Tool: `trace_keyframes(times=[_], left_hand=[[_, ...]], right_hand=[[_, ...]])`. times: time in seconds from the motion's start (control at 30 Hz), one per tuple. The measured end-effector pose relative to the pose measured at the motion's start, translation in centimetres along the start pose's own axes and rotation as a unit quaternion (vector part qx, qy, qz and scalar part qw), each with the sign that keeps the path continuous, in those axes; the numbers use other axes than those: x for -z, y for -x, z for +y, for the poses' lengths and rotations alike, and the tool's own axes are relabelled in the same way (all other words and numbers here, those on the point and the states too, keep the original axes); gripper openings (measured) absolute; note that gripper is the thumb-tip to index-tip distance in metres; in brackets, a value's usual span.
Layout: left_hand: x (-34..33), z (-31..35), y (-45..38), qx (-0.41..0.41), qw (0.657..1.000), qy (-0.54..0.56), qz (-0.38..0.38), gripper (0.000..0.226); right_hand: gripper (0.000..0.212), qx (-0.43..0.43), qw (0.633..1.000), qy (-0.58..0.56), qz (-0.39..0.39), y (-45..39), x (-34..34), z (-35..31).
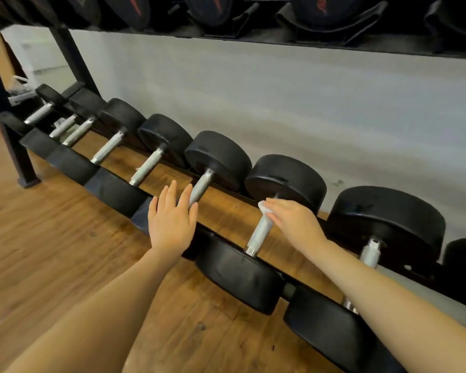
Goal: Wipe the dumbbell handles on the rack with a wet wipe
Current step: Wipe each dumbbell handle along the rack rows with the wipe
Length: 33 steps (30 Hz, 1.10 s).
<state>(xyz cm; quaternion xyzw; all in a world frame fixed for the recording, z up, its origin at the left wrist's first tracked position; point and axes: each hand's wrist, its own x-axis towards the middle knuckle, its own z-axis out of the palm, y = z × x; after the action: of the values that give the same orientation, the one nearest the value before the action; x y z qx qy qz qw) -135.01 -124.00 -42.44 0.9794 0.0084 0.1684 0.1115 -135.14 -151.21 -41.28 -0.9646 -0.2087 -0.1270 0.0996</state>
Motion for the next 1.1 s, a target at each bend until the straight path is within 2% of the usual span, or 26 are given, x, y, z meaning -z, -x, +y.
trace_keyframes(times=[0.1, 0.3, 0.47, 0.67, 0.77, 0.83, 0.97, 1.1], left_hand=[[-0.7, -0.6, 0.0, -0.026, 0.998, -0.050, 0.001, 0.053], [-0.6, -0.9, -0.3, -0.047, 0.998, -0.043, -0.005, 0.051], [0.0, -2.9, -1.0, -0.076, 0.996, -0.043, -0.010, 0.050], [-0.2, -3.0, -1.0, -0.084, 0.996, -0.035, 0.004, 0.043], [-0.2, -3.1, -0.9, -0.094, 0.995, -0.038, 0.011, 0.040], [-0.2, -3.1, -0.9, -0.098, 0.994, -0.038, 0.017, 0.038], [-0.3, -3.2, -0.7, -0.106, 0.993, -0.040, 0.023, 0.036], [-0.3, -3.1, -0.7, -0.105, 0.993, -0.040, 0.026, 0.036]], right_hand=[[0.059, 0.012, 0.998, 0.041, 0.036, 0.0, -2.0, 1.2], [0.054, 0.059, 0.997, 0.004, 0.056, 0.8, -4.0, 0.9], [0.044, -0.021, 0.996, 0.018, 0.089, 0.7, -3.2, 1.4], [0.056, 0.025, 0.998, 0.048, 0.018, 0.7, -4.9, 1.5], [0.055, -0.032, 0.997, 0.053, 0.051, 0.2, -4.1, 1.7], [0.051, -0.023, 0.996, 0.057, 0.063, 0.0, -3.9, 1.7], [0.043, 0.028, 0.998, 0.042, 0.036, 0.8, -3.9, 1.4], [0.043, -0.024, 0.996, 0.026, 0.079, 1.1, -3.1, 2.0]])
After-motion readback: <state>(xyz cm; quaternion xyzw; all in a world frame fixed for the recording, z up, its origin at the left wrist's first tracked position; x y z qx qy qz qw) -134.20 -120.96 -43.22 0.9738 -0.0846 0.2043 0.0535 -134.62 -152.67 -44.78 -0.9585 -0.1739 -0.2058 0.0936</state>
